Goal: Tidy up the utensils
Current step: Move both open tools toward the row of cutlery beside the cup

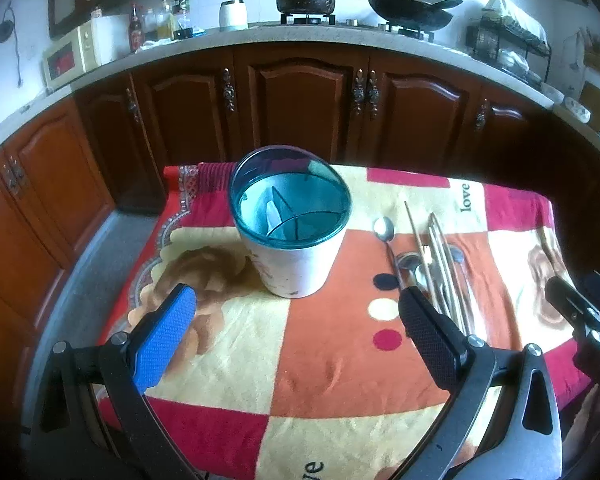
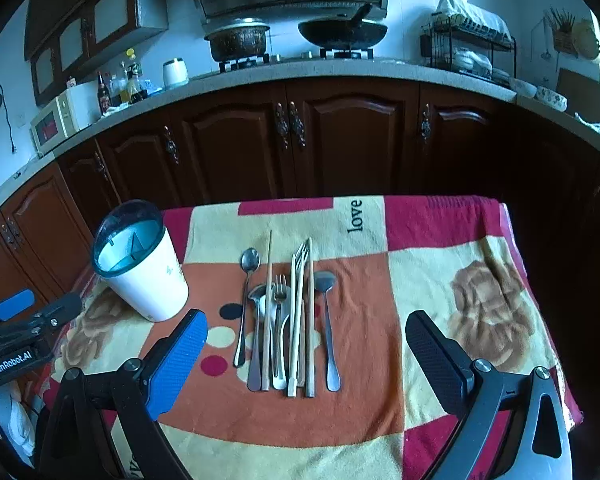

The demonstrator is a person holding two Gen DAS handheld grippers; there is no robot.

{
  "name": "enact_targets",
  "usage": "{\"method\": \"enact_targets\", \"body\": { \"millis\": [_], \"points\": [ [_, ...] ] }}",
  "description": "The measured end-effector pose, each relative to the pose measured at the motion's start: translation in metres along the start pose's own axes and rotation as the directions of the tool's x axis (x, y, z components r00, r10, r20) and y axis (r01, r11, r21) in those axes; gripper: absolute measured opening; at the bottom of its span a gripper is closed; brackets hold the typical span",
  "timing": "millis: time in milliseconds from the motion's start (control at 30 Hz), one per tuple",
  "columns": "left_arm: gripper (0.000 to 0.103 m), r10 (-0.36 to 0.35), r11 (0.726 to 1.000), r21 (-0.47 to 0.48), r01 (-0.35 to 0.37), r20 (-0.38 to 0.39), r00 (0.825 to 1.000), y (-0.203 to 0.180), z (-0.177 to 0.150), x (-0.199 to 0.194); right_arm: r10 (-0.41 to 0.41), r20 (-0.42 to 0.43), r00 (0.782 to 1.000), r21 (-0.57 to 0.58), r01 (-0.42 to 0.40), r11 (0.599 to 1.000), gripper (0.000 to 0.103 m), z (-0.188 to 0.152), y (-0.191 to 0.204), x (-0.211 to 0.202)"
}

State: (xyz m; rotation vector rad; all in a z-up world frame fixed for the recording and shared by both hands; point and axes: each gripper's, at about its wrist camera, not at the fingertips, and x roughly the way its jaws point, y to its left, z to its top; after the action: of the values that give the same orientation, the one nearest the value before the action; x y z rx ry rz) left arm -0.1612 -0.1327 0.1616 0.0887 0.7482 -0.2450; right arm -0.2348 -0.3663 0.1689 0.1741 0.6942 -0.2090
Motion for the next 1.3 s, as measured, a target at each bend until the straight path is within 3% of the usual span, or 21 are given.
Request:
{"method": "enact_targets", "body": {
  "millis": [1300],
  "points": [
    [0.102, -0.025, 1.000, 0.011, 0.024, 0.032, 0.999, -0.015, 0.011, -0.017, -0.026, 0.006, 1.000, -0.011, 0.026, 1.000, 0.099, 0.007, 0.013, -0.011]
  ]
}}
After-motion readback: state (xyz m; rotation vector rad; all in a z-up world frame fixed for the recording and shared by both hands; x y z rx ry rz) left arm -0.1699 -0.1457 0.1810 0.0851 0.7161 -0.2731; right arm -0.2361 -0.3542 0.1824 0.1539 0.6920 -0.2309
